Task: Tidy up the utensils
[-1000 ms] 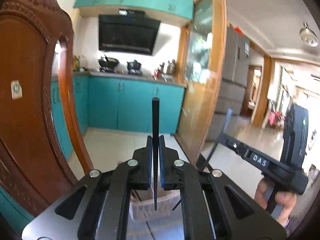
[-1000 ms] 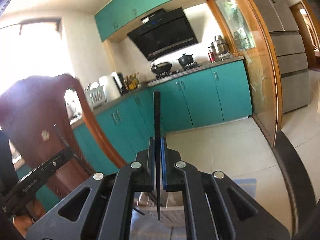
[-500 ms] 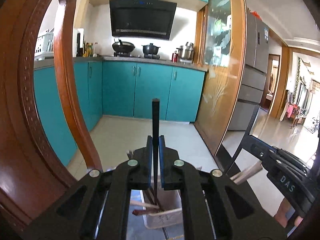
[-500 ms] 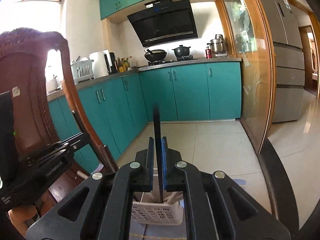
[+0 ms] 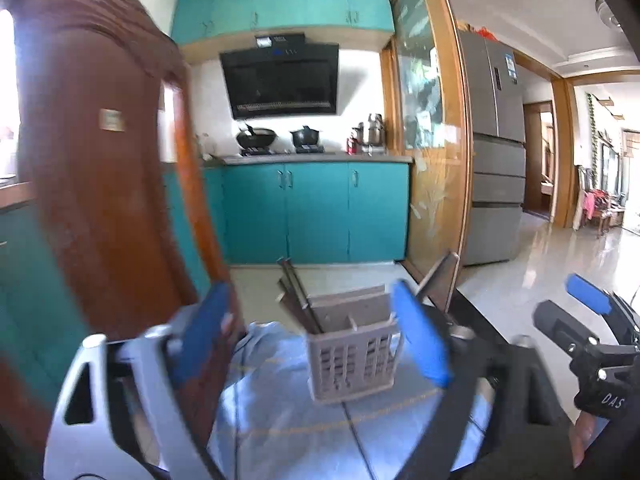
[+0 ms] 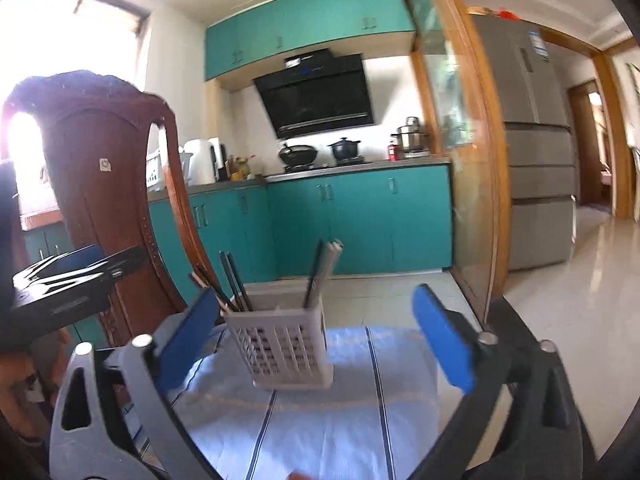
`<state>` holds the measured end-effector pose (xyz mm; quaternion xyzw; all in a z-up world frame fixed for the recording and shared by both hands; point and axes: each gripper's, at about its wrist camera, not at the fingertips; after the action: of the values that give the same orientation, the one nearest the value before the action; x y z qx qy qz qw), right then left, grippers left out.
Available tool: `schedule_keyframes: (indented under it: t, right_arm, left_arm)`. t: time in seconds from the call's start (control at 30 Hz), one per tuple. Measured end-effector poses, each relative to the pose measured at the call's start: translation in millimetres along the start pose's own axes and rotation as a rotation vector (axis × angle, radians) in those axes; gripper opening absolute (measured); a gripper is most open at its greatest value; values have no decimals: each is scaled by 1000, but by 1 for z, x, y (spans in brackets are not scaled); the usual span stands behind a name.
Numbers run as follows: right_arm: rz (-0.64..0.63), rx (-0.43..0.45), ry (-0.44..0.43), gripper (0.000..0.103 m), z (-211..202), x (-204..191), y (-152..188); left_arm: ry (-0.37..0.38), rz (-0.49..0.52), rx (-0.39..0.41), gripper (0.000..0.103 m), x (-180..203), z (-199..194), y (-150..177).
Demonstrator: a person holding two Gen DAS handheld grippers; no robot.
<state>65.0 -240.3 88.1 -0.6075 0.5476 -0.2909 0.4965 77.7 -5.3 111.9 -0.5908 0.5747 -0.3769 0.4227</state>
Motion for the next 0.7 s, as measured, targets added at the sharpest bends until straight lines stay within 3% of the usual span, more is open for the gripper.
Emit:
schedule_keyframes:
  t: [0.17,0.27,0.4,0.7]
  right_arm:
    - [-9,7,11,100,-45,-8,19]
    - [-36,33,33,100,-66,-18,27]
    - [-57,15,16,100,-75,-28,36]
    - [-106,25,46,100,-80,-41,40]
  left_arm:
    - [-7,-23,-26,99,-5,-56,43]
    - [30,-38,-49,99,-8,-79,56]
    - [-3,1,-18,99,-5,-105,63]
    - [-20,2,-5,99,-8,-116,62]
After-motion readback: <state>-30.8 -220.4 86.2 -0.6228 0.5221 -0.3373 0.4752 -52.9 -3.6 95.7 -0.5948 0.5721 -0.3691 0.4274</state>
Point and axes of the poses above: each gripper's, at about its wrist camera, not at the fingertips, and z roughly the way its jaws point, x to its right, y to its underside, and after that the axes turned 8 degrees about -x, right-handed
